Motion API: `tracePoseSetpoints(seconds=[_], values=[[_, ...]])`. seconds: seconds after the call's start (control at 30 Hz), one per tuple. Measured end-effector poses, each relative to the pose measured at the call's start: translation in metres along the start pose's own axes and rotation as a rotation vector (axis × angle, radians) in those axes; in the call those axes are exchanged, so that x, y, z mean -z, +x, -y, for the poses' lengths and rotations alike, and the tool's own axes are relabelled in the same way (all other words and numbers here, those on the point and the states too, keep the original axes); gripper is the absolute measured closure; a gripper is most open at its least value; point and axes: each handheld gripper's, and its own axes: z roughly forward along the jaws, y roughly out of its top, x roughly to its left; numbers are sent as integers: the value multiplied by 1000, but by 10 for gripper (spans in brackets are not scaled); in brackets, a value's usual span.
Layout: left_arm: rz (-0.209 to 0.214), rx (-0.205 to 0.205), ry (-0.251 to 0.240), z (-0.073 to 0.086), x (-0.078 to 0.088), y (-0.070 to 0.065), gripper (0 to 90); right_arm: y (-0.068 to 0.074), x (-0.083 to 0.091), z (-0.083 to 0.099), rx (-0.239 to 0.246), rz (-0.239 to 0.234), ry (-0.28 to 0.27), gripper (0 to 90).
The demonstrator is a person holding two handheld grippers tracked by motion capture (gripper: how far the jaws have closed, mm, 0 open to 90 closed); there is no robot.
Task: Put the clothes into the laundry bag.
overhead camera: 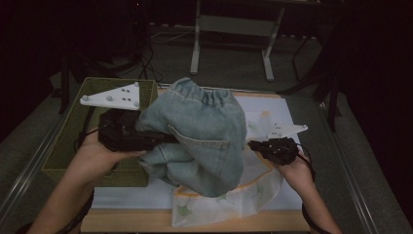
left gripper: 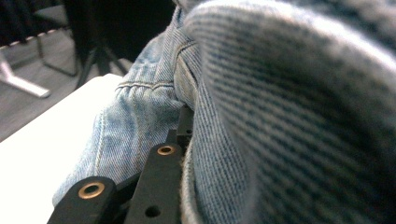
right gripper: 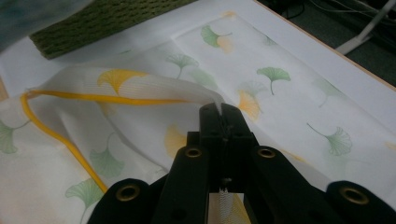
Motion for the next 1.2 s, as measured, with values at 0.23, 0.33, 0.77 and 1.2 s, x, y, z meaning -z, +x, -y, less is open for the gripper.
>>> tracePoseSetpoints(seconds=[0.23,0.33,0.77,1.2], values=[[104,-30,7,0,-40,-22,746,-1,-2,-1,-11,0,-2,889],[119,-32,36,6,-59,-25,745,-1,-1,-3,-18,-6,-11,890],[193,-18,89,49,-120,-15,743,-2,6,-10,-41,12,-39,889],[162,42,196,85,-159,11,741,-12,1,-32,-85,28,-88,889]])
